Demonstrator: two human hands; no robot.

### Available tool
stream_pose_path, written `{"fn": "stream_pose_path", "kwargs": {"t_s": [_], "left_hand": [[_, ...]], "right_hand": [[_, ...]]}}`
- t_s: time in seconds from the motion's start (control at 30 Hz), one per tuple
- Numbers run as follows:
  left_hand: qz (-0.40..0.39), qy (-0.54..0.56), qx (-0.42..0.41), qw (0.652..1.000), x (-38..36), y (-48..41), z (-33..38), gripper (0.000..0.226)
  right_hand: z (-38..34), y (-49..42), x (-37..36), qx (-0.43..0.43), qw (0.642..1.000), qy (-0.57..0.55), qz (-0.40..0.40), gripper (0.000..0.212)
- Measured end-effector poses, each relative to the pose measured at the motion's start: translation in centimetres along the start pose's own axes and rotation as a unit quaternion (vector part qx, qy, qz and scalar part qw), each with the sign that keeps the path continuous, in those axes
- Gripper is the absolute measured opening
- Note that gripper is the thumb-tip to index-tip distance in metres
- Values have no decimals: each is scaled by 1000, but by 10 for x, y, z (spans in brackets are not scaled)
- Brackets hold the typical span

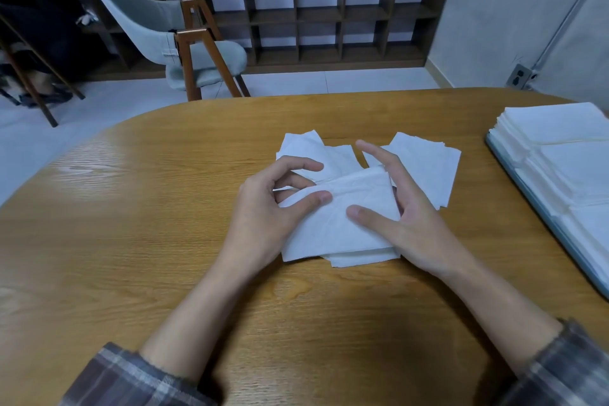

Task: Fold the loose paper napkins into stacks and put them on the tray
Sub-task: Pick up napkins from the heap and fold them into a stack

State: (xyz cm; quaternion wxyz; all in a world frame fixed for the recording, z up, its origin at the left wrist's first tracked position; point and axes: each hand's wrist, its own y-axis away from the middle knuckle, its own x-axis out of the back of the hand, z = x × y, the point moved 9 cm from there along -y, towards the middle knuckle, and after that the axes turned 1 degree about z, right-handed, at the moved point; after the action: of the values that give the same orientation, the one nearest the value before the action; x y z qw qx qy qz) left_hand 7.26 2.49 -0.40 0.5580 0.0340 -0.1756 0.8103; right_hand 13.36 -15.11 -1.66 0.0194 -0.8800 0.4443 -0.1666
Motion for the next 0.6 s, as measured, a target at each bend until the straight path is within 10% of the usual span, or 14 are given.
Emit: {"fn": "stream_pose_path", "kwargs": {"t_s": [0.37,0.6], "left_hand": [[36,-80,-20,996,5,2,-3,34],[-51,102,72,991,-11,6,-3,48]], "right_hand": [[-3,-1,12,18,998,-51,44,73],[-1,-2,25,18,992,-96,79,69]]}}
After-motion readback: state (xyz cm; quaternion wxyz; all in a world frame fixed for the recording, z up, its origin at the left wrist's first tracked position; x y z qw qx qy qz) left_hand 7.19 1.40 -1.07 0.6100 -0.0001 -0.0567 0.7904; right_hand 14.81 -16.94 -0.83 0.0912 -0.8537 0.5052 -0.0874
